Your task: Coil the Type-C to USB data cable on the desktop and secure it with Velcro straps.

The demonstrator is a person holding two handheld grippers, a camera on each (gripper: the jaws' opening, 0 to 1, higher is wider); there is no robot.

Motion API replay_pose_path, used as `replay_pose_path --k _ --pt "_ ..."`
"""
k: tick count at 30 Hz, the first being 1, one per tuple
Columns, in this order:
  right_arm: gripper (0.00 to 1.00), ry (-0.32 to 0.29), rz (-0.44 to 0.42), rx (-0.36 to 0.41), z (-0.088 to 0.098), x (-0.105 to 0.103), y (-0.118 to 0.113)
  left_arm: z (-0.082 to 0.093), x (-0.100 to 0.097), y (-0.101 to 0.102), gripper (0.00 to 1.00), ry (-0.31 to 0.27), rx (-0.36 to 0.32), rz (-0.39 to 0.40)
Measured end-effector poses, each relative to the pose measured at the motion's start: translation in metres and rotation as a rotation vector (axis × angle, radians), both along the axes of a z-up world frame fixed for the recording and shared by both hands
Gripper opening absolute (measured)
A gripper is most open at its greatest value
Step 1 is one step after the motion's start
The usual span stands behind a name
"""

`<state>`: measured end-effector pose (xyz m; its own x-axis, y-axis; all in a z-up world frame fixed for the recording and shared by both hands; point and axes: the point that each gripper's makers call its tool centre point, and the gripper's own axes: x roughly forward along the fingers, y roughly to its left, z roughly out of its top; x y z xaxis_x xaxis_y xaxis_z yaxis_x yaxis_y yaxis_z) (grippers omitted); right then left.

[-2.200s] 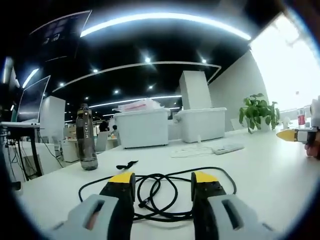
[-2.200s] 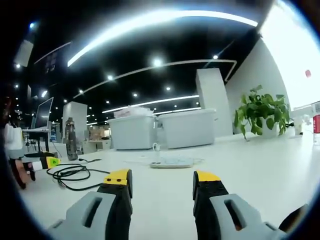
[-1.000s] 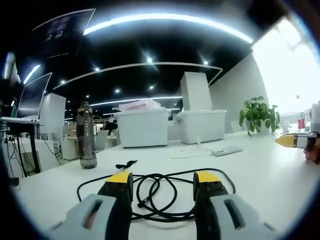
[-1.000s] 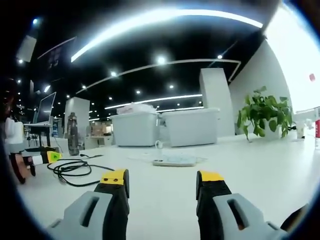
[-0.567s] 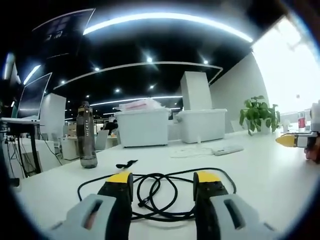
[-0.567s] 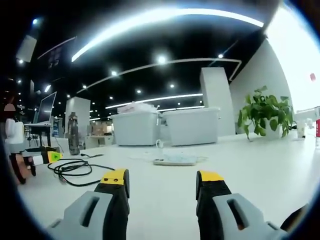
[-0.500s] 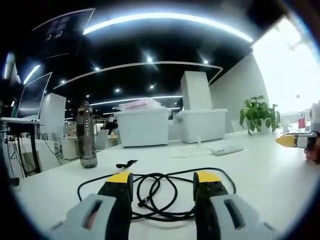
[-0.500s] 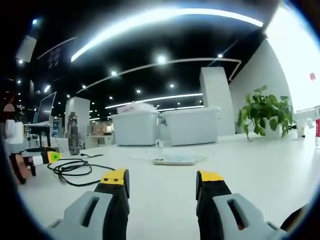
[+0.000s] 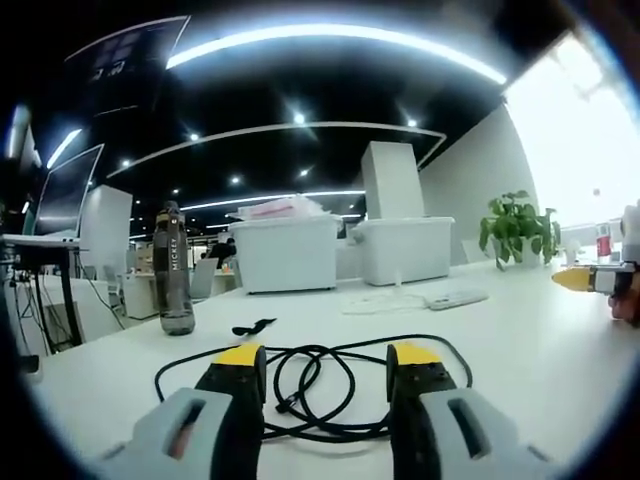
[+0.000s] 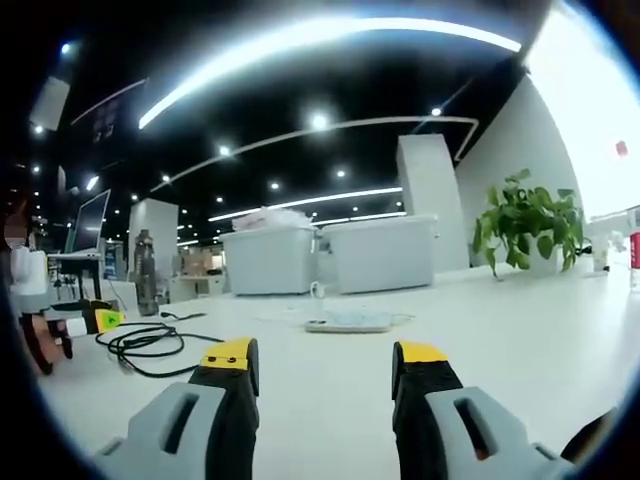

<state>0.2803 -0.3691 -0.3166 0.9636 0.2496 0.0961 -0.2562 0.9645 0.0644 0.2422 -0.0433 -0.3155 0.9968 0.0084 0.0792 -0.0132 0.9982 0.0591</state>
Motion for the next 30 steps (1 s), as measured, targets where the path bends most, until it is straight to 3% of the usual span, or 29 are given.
replay_pose_path --k 19,30 --pt "0.51 -0.021 -0.012 0.03 0.012 0.0 -0.004 0.002 -0.001 0.003 0.46 -0.007 0.011 0.011" --pt "0.53 -0.097 0.026 -0.117 0.033 -0.002 0.012 0.01 -0.004 0.006 0.46 -0.038 -0.002 -0.002"
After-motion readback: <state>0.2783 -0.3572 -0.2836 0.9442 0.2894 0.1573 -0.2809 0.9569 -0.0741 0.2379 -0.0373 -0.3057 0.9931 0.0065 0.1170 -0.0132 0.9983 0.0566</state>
